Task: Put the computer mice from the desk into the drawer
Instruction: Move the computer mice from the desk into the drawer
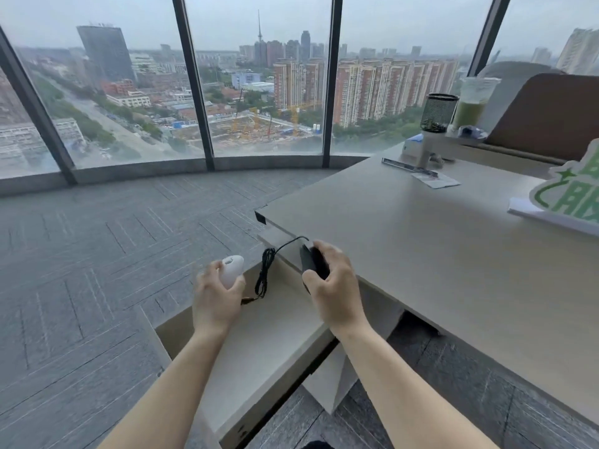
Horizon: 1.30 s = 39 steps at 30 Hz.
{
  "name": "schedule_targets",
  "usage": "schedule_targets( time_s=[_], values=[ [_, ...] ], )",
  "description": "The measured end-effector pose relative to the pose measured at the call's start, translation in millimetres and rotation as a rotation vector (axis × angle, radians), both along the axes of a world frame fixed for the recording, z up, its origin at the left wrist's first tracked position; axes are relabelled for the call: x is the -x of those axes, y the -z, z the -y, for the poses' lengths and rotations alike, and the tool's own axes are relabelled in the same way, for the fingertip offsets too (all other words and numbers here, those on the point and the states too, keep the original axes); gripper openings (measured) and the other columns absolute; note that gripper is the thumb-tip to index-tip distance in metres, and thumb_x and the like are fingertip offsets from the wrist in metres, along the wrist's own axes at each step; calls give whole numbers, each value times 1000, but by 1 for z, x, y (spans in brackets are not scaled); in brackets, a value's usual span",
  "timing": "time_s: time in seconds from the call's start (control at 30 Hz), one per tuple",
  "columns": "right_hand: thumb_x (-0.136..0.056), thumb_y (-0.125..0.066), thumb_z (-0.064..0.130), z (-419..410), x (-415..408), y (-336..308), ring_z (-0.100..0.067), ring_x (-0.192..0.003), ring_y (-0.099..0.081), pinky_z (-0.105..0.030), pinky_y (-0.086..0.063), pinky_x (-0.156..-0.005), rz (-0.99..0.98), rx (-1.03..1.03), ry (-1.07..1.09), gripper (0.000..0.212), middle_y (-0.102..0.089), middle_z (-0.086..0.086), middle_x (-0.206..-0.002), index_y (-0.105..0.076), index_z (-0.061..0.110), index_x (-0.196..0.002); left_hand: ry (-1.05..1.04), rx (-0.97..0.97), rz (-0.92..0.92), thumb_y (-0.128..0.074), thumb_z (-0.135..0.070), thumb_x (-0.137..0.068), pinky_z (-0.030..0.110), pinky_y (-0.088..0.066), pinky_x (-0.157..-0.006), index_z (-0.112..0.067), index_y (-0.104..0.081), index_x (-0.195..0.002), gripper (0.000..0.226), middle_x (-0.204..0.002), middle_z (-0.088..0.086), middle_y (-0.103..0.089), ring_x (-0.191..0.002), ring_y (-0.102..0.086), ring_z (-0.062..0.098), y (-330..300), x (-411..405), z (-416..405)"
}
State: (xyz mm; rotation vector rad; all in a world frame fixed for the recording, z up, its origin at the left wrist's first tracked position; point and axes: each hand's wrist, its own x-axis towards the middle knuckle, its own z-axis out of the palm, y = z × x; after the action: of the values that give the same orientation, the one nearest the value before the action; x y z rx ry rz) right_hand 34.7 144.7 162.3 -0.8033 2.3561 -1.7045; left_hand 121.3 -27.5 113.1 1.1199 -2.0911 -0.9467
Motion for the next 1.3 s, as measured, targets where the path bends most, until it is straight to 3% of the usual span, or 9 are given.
schedule_targets(
  time_s=[0.2, 0.4, 0.6, 0.77, 0.9, 1.0, 1.13, 1.23, 1.3],
  values=[
    [-87, -53, 21, 63, 17, 94, -30, -134, -31, -36, -30, -111, 90, -435, -100, 56, -37, -5, -150, -45, 21, -143, 5, -167, 306, -53, -34, -90, 37, -41, -78, -20, -39, -138, 52, -131, 17, -42, -101, -59, 39, 82, 24, 22],
    [-89, -46, 12, 100, 39, 156, -37, -129, -32, -41, -43, -102, 118, -925, -159, 49, -28, -16, -149, -42, 13, -138, 28, -192, 534, -50, -35, -89, 38, -47, -75, -32, -36, -140, 53, -130, 12, -41, -104, -59, 35, 138, 41, 27],
    [-90, -51, 9, 112, 42, 180, -36, -126, -41, -47, -50, -97, 100, -1138, -204, 52, -29, -19, -148, -39, 14, -141, 71, -79, 664, -60, -35, -85, 39, -45, -80, -26, -42, -132, 51, -127, 12, -44, -115, -47, 34, 159, 45, 30],
    [-96, -47, 21, 95, 38, 154, -34, -120, -47, -40, -46, -90, -28, -929, -170, 40, -38, -15, -142, -44, 13, -136, 48, -97, 588, -46, -39, -93, 44, -41, -94, -19, -41, -139, 50, -135, 16, -45, -121, -43, 37, 143, 40, 30],
    [-96, -47, 18, 43, 33, 94, -25, -114, -57, -34, -47, -92, -109, -523, -75, 30, -54, -7, -132, -60, 11, -123, 115, -20, 210, -46, -25, -95, 39, -37, -100, -14, -49, -135, 41, -135, 15, -49, -123, -45, 32, 90, 55, 10],
    [-94, -52, 13, -14, 34, 50, -15, -98, -64, -21, -50, -86, -216, -305, 79, 26, -66, -2, -118, -68, 11, -114, 254, 53, -24, -47, -21, -95, 27, -38, -90, -14, -54, -129, 35, -126, 8, -55, -107, -53, 17, 36, 83, -34],
    [-93, -55, 8, -118, 49, 10, -8, -74, -59, 1, -38, -65, -316, -187, 351, 20, -71, -2, -104, -72, 11, -102, 487, 71, -153, -51, -19, -93, 23, -42, -83, -14, -61, -121, 30, -118, 3, -60, -93, -59, 12, -16, 122, -128],
    [-90, -56, 5, -211, 63, -1, -12, -78, -61, 0, -37, -68, -338, -158, 584, 21, -73, -4, -100, -73, 12, -101, 712, 41, -171, -56, -17, -91, 29, -50, -85, -12, -65, -114, 25, -114, 6, -64, -87, -63, 15, -30, 144, -214],
    [-88, -53, 7, -273, 70, -3, -20, -89, -63, -15, -43, -78, -356, -160, 723, 23, -72, -6, -101, -72, 11, -101, 861, 2, -134, -59, -20, -89, 31, -51, -85, -14, -65, -115, 27, -116, 7, -62, -90, -65, 19, -33, 153, -273]
  ],
)
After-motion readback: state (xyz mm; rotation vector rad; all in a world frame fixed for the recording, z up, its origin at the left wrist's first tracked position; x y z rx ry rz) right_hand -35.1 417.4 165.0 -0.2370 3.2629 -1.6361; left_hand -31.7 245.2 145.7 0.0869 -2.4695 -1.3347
